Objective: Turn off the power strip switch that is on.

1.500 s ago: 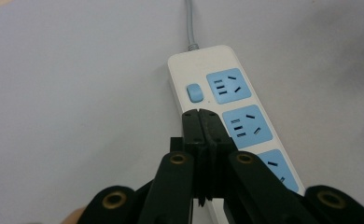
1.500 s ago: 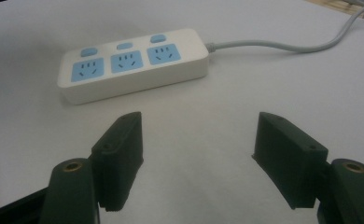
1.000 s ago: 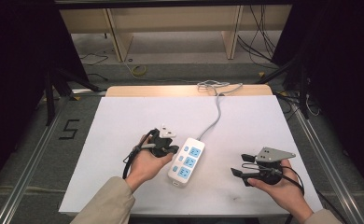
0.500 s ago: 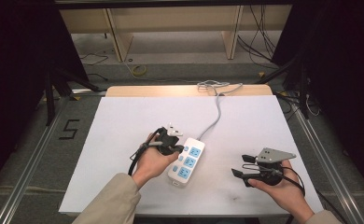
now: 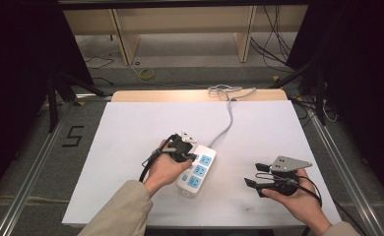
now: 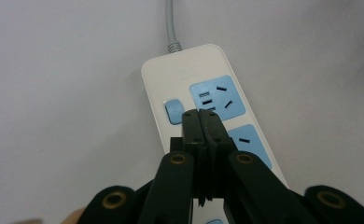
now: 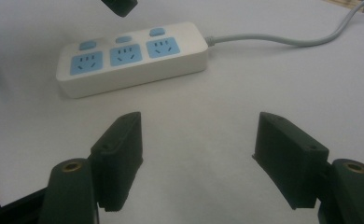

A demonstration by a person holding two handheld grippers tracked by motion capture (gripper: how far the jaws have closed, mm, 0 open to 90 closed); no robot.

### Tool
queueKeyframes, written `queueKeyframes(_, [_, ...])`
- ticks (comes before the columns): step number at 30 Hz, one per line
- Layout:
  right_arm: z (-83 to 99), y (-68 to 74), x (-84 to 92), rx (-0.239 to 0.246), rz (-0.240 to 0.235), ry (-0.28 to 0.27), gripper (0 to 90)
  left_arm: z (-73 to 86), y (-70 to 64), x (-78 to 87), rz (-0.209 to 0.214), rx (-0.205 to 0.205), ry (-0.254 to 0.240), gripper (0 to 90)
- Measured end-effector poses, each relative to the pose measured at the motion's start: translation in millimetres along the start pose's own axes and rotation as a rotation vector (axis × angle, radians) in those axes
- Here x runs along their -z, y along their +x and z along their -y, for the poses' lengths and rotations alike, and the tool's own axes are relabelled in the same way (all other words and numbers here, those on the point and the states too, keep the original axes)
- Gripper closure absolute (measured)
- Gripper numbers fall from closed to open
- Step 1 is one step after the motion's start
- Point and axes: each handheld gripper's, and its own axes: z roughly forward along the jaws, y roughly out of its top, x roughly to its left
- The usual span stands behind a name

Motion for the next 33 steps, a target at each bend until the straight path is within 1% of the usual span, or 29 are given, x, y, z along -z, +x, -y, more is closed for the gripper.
queueKeyframes(2, [0.1,0.1,0.0,0.002,-0.001,0.002,32.6,-0.2,0.0,-1.2,-0.004,0.003,0.002,89.9])
queueKeyframes(7, [0.0,0.1,0.0,0.004,-0.001,0.001,32.6,-0.5,-0.4,-3.5,-0.002,0.000,0.023,89.9])
queueKeyframes(12, [0.2,0.2,-0.2,0.006,-0.001,0.002,32.6,-0.6,-0.8,-5.7,0.000,-0.003,0.053,89.8])
queueKeyframes(17, [0.2,0.5,-0.1,0.009,0.000,0.006,32.6,-0.2,-1.4,-8.6,0.001,0.004,0.079,89.8])
queueKeyframes(19, [0.3,0.4,-0.3,0.011,-0.001,0.007,32.6,-0.1,-1.9,-9.7,-0.004,0.001,0.090,89.8])
queueKeyframes(22, [0.2,0.4,-0.1,0.011,0.000,0.008,32.6,0.0,-2.5,-10.8,0.001,0.008,0.099,89.8])
queueKeyframes(24, [0.2,0.5,-0.1,0.012,0.000,0.008,32.6,0.1,-2.3,-11.6,0.004,0.005,0.108,89.8])
queueKeyframes(33, [0.2,0.6,-0.1,0.013,0.000,0.010,32.6,0.4,-2.7,-15.5,0.000,0.009,0.138,89.8])
